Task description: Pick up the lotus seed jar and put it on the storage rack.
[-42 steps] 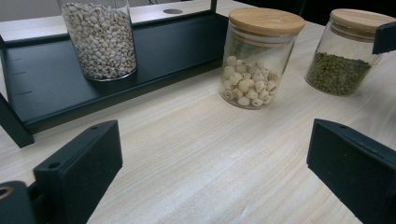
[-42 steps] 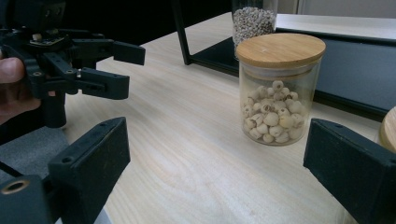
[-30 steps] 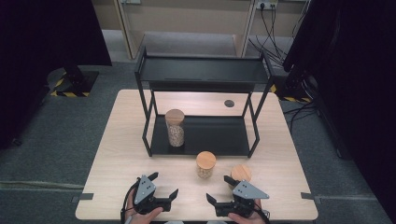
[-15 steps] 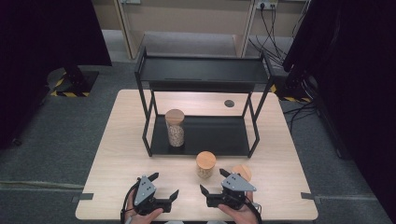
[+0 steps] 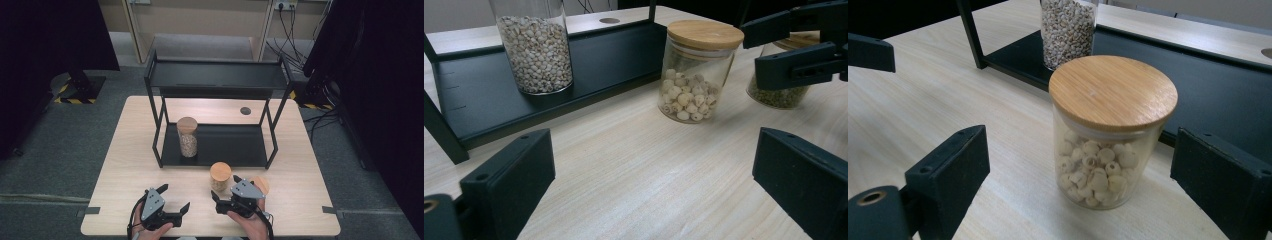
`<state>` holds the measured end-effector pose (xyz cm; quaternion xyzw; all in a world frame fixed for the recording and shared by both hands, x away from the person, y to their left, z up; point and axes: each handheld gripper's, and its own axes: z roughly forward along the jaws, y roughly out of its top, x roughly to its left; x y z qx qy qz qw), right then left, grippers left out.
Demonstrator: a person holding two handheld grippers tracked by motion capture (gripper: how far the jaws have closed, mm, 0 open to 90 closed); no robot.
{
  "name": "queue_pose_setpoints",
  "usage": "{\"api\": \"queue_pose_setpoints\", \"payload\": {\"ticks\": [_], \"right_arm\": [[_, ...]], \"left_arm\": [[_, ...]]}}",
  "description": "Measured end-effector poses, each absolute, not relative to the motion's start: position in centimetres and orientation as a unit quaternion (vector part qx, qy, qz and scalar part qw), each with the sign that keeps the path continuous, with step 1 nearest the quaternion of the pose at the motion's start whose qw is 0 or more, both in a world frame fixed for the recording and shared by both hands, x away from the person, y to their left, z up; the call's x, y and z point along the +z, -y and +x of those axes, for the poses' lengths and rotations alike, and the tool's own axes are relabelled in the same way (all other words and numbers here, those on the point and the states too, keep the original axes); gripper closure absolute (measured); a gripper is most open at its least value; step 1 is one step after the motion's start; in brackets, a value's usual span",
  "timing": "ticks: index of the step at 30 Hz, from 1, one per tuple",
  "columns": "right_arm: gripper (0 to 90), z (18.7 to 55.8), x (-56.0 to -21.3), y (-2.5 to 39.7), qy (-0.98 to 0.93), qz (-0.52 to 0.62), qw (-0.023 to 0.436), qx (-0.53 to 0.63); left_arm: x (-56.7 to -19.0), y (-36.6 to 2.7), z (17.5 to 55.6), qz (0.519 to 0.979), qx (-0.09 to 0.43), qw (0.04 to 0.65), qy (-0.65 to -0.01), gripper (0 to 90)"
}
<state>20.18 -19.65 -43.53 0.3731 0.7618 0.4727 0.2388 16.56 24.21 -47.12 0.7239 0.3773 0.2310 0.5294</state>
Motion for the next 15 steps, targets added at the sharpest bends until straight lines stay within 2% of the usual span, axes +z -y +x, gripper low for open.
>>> {"api": "queue_pose_setpoints", "payload": {"ticks": [15], "right_arm": [[10.5, 21.7, -43.5, 17.6, -0.757, 0.394, 0.267, 0.447]], "left_arm": [[-47.2, -24.2, 16.6, 0.724, 0.230, 0.530, -0.376, 2.8]]}}
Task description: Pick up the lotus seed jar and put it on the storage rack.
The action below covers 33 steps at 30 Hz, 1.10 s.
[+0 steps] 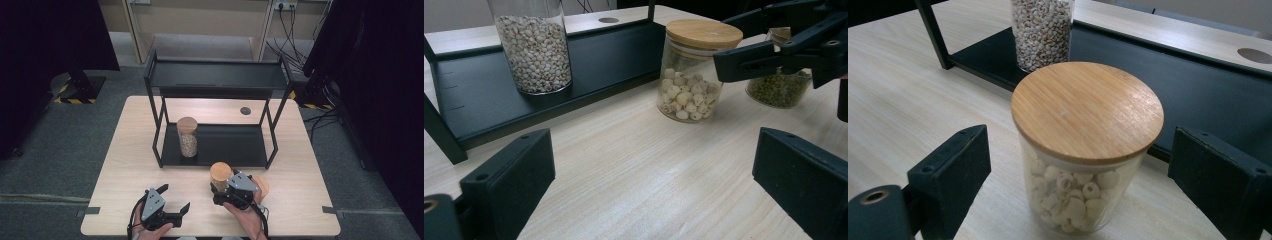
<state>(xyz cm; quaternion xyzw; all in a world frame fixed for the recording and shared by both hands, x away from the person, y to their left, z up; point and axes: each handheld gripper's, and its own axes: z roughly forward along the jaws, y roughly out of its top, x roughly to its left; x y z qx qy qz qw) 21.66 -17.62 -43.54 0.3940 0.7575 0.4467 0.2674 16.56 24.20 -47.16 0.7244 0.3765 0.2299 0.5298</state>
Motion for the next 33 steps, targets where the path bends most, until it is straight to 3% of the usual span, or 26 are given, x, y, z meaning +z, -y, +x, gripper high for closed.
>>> {"api": "queue_pose_setpoints", "payload": {"ticks": [20, 33], "right_arm": [[24.7, 23.6, -43.9, 17.7, -0.763, 0.393, 0.247, 0.449], [25.4, 23.5, -43.7, 18.0, -0.761, 0.391, 0.246, 0.456]], "left_arm": [[-47.2, -24.1, 16.6, 0.727, 0.228, 0.527, -0.377, 2.9], [-47.3, -24.1, 16.7, 0.727, 0.225, 0.527, -0.378, 2.9]]}}
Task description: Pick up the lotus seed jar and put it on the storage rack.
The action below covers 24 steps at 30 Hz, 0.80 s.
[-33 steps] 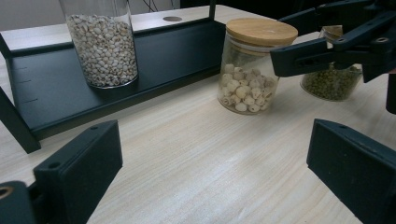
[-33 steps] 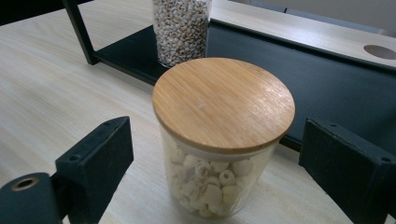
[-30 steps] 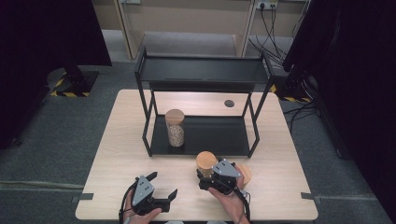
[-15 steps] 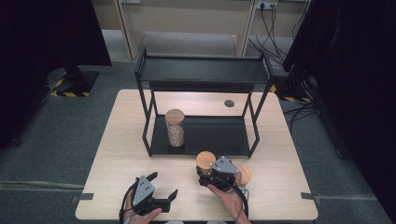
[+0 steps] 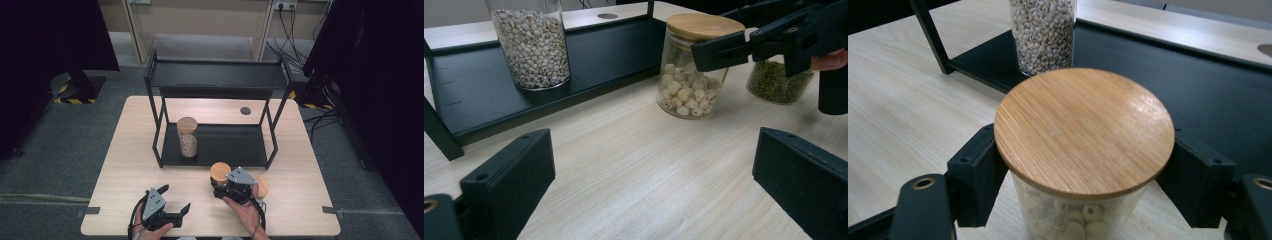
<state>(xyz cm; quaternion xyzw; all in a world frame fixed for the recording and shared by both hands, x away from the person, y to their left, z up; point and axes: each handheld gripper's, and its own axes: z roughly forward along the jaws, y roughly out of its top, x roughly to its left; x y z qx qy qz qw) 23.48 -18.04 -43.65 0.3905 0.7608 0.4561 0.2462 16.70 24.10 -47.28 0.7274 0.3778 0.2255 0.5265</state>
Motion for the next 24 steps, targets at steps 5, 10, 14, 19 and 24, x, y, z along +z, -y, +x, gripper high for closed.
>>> {"api": "queue_pose_setpoints", "payload": {"ticks": [5, 10, 14, 19, 24], "right_arm": [[25.5, 23.2, -43.1, 18.2, -0.757, 0.381, 0.249, 0.468], [25.5, 23.5, -42.4, 18.3, -0.756, 0.379, 0.243, 0.475], [25.4, 23.9, -41.7, 18.5, -0.757, 0.380, 0.237, 0.477], [25.4, 24.7, -40.8, 18.6, -0.762, 0.377, 0.228, 0.475], [25.4, 25.6, -39.8, 18.6, -0.767, 0.367, 0.227, 0.475]], "left_arm": [[-47.3, -24.1, 16.7, 0.728, 0.225, 0.526, -0.377, 2.9], [-47.3, -24.1, 16.8, 0.728, 0.225, 0.525, -0.379, 2.9], [-47.4, -24.1, 16.8, 0.729, 0.225, 0.523, -0.380, 2.9], [-47.4, -24.2, 16.9, 0.729, 0.226, 0.521, -0.381, 2.9], [-47.5, -24.2, 16.9, 0.729, 0.227, 0.520, -0.383, 2.9]]}}
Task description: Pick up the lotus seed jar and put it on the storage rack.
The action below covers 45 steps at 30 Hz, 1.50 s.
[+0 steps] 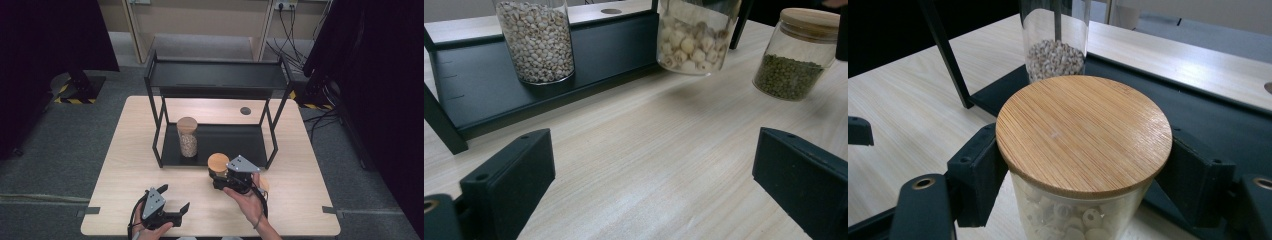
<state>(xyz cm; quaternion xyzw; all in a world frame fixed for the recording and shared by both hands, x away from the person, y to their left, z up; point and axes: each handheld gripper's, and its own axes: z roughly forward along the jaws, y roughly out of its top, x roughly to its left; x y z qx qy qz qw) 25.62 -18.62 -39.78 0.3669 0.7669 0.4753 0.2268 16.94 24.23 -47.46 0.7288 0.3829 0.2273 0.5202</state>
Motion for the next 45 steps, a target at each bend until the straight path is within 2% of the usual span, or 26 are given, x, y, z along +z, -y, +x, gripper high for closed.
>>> {"api": "queue_pose_setpoints", "payload": {"ticks": [11, 45], "right_arm": [[25.4, 28.1, -38.4, 18.2, -0.767, 0.371, 0.221, 0.475], [25.4, 33.7, -39.3, 14.6, -0.754, 0.423, 0.243, 0.440]], "left_arm": [[-47.5, -24.2, 17.0, 0.730, 0.227, 0.519, -0.383, 2.8], [-47.7, -24.2, 17.1, 0.732, 0.225, 0.517, -0.383, 2.9]]}}
